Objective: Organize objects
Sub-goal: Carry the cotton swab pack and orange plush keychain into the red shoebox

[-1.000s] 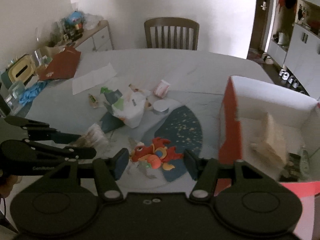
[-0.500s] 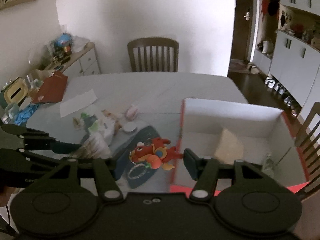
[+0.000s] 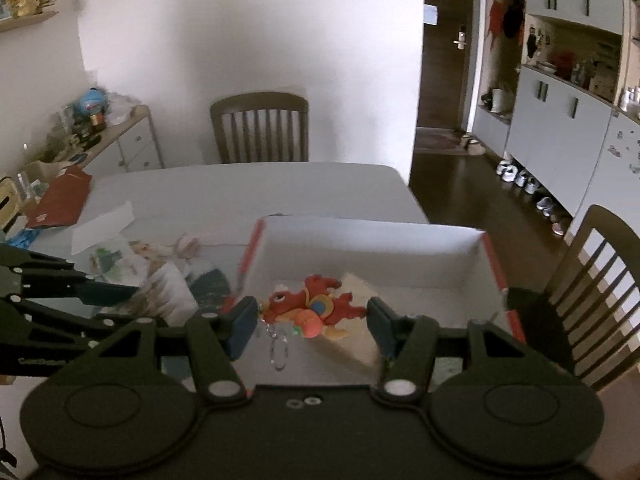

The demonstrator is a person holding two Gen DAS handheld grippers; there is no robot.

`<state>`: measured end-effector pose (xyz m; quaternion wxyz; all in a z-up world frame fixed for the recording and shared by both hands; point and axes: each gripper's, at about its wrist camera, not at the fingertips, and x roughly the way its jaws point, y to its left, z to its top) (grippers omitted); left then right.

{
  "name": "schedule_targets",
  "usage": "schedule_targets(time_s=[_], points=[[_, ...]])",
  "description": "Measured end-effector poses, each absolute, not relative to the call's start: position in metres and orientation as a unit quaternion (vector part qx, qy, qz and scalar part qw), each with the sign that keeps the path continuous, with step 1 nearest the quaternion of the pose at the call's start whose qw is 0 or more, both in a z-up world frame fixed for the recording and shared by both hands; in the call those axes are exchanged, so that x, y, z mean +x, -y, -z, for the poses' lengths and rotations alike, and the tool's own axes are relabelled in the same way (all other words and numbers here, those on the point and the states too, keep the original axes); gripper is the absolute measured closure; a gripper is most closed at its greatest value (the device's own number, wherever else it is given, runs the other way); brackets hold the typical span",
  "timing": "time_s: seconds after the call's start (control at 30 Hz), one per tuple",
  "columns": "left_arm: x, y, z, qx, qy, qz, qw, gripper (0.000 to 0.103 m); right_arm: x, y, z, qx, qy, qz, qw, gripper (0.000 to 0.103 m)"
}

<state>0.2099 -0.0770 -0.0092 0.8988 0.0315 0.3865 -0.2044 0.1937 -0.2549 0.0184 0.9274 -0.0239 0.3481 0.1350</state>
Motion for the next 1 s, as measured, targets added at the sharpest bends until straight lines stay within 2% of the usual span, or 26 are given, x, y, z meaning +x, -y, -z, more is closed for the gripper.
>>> schedule_targets(time_s=[0.4,1.0], points=[[0.242,0.138,0.016,0.053,-0.387,0.214,0.895,0.065,0.223,0.308,-0.008,-0.030,-0.355,-0.111,0.928,0.044],[0.315,0.208,0.047,0.098,-0.412,0.220,0.879,0.065,0.251,0.334,0.055,-0.066,-0.416,-0.107,0.901,0.044]])
